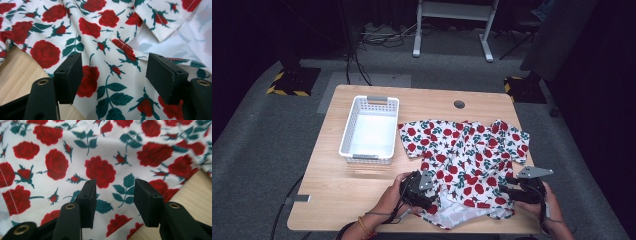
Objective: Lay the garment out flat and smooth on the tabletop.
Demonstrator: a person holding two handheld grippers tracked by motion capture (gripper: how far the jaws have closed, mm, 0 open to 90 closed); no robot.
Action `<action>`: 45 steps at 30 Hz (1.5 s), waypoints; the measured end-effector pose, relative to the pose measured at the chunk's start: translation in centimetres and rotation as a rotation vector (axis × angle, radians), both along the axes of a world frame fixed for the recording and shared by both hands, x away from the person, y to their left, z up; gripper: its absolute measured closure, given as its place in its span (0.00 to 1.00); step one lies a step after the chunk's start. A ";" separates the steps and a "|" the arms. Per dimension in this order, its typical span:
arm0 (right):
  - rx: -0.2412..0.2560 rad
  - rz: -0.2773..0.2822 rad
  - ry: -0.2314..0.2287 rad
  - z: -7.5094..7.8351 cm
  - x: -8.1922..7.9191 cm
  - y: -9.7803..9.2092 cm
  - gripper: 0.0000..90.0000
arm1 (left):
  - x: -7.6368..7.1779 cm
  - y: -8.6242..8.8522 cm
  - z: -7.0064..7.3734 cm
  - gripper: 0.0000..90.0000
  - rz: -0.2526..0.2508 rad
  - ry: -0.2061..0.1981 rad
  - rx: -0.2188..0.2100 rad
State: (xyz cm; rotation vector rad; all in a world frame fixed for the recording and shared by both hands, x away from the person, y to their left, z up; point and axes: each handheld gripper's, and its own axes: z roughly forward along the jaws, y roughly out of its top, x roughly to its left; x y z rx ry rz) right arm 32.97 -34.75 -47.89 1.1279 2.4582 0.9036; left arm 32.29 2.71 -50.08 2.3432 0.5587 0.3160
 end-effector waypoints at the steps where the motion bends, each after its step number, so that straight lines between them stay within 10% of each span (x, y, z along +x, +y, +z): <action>1: -0.002 -0.001 0.008 -0.3 -0.1 -0.1 0.59 | -0.1 -0.1 0.0 0.33 -0.003 0.001 -0.009; 15: -0.069 -0.081 0.064 -0.7 -1.7 -2.8 0.52 | -1.8 -0.6 -0.2 0.33 -0.043 0.024 -0.021; 19: -0.106 -0.074 0.082 -0.4 -1.7 -2.9 0.51 | -2.5 -1.3 0.3 0.27 -0.077 -0.021 0.038; 24: -0.127 -0.036 0.056 0.9 -0.7 -2.0 0.48 | -0.8 -1.0 1.0 0.26 -0.019 -0.034 0.012; 30: -0.072 -0.047 -0.044 2.2 3.8 0.1 0.42 | 0.5 -1.3 1.0 0.26 -0.017 -0.053 0.036; 45: -0.088 -0.039 -0.038 1.5 16.1 6.7 0.41 | -0.7 0.4 0.2 0.27 -0.055 -0.013 0.032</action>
